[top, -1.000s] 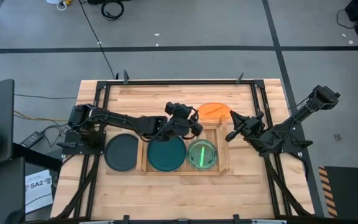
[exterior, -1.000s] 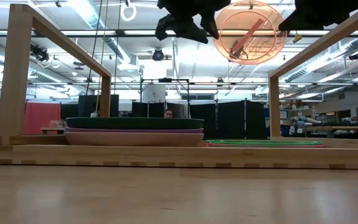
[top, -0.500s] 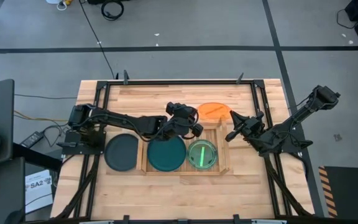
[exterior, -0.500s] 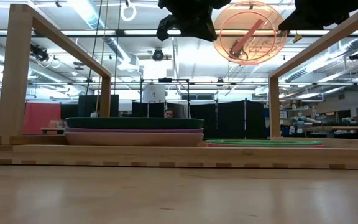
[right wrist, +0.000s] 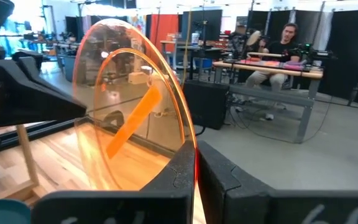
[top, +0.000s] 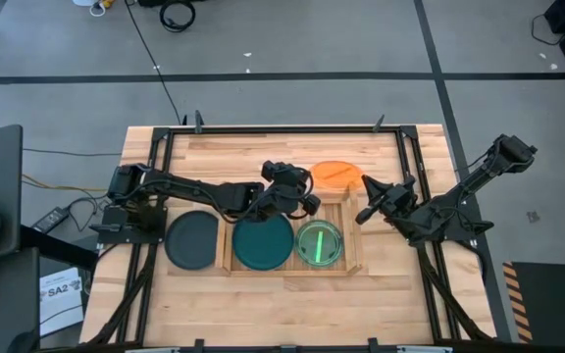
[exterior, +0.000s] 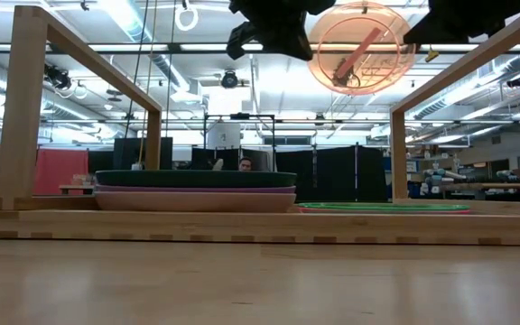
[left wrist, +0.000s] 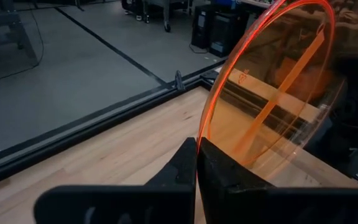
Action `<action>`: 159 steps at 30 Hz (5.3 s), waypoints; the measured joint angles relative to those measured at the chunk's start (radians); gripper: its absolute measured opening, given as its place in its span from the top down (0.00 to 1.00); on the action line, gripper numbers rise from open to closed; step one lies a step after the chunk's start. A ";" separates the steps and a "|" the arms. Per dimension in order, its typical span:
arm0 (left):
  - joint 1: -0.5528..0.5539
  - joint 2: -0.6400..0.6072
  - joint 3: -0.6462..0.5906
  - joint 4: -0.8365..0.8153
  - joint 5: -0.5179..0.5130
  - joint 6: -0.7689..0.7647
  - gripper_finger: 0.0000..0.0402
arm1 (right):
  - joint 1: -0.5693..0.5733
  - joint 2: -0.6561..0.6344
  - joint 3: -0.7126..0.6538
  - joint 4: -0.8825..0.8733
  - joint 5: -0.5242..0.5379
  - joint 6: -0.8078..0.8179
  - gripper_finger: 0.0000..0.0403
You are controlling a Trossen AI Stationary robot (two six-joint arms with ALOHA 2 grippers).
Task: Place and stack plates onto a shelf
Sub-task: Stack the orange plate on top of the green plate on the shelf
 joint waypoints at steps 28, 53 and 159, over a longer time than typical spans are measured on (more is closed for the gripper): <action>0.000 0.000 0.000 0.004 0.008 0.000 0.97 | 0.000 0.000 0.000 0.001 -0.103 -0.004 0.69; 0.000 0.000 0.000 -0.010 0.070 0.000 0.97 | 0.162 -0.191 0.000 0.003 -0.197 -0.108 0.40; 0.071 0.190 -0.001 -0.292 0.903 -0.185 0.97 | 0.271 -0.283 0.000 -0.024 -0.196 -0.191 0.40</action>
